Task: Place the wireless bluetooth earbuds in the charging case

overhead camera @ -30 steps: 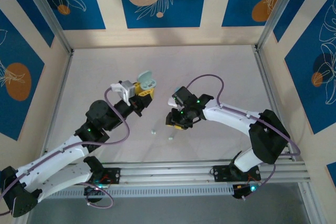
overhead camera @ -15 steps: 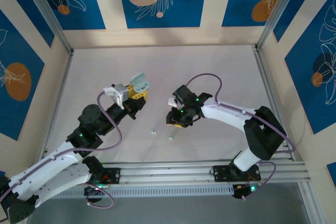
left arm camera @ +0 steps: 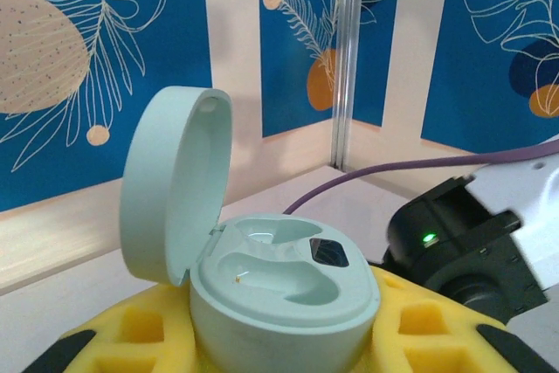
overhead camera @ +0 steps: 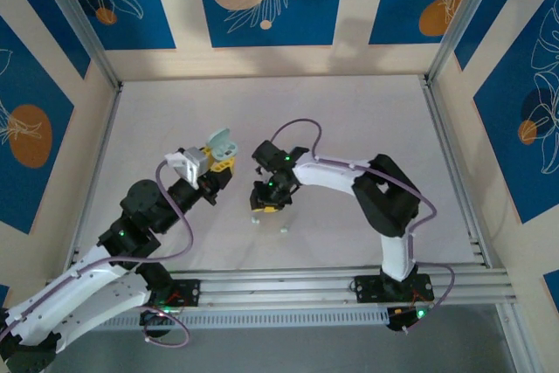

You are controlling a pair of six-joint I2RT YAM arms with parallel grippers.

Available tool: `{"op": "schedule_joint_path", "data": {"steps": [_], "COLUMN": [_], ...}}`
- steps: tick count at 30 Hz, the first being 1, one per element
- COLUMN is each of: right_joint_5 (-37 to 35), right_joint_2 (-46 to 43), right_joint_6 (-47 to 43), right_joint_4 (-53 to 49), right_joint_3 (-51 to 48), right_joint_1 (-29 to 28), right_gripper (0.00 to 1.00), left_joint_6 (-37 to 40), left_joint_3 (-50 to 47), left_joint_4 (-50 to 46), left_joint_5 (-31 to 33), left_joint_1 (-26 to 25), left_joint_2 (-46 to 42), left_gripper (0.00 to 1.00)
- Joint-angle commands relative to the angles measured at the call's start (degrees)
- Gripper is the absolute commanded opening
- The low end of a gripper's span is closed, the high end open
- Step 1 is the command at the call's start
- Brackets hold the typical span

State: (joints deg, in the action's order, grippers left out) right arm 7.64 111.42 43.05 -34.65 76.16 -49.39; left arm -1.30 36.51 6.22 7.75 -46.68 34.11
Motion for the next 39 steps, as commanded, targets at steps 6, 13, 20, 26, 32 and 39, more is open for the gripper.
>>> {"op": "schedule_joint_path", "data": {"steps": [6,13,20,26,32,39], "right_joint_5": [-4.97,-7.65,-9.92,-10.48,-9.12,-10.38], "right_joint_2": [7.47,10.75,12.54,12.69,13.64,14.62], "right_joint_6": [-7.12,-8.5,-7.89,-7.28,-7.47,-7.92], "right_joint_4": [-13.1,-18.38,-19.49,-20.06,-20.14,-21.83], "right_joint_3": [11.2,15.24,17.11,17.78,18.89,20.15], "right_joint_1": [-4.21,-6.94,-7.83,-7.21,-7.07,-7.03], "right_gripper": [0.38,0.36,0.32,0.3,0.28,0.22], "left_joint_6": [0.25,0.02,-0.89,-1.59,-2.43,-3.6], "left_joint_3": [0.58,0.75,1.0,1.28,0.94,0.42], "left_joint_4": [-1.82,-2.72,-3.31,-3.47,-3.12,-2.45], "left_joint_5": [1.65,1.13,0.33,-0.04,-0.36,-0.63], "left_joint_1": [-0.3,-0.31,-0.28,-0.28,-0.26,-0.26], "left_joint_2": [-4.34,-5.26,-5.19,-5.15,-4.86,-4.84], "left_gripper": [0.29,0.28,0.29,0.29,0.29,0.29]}}
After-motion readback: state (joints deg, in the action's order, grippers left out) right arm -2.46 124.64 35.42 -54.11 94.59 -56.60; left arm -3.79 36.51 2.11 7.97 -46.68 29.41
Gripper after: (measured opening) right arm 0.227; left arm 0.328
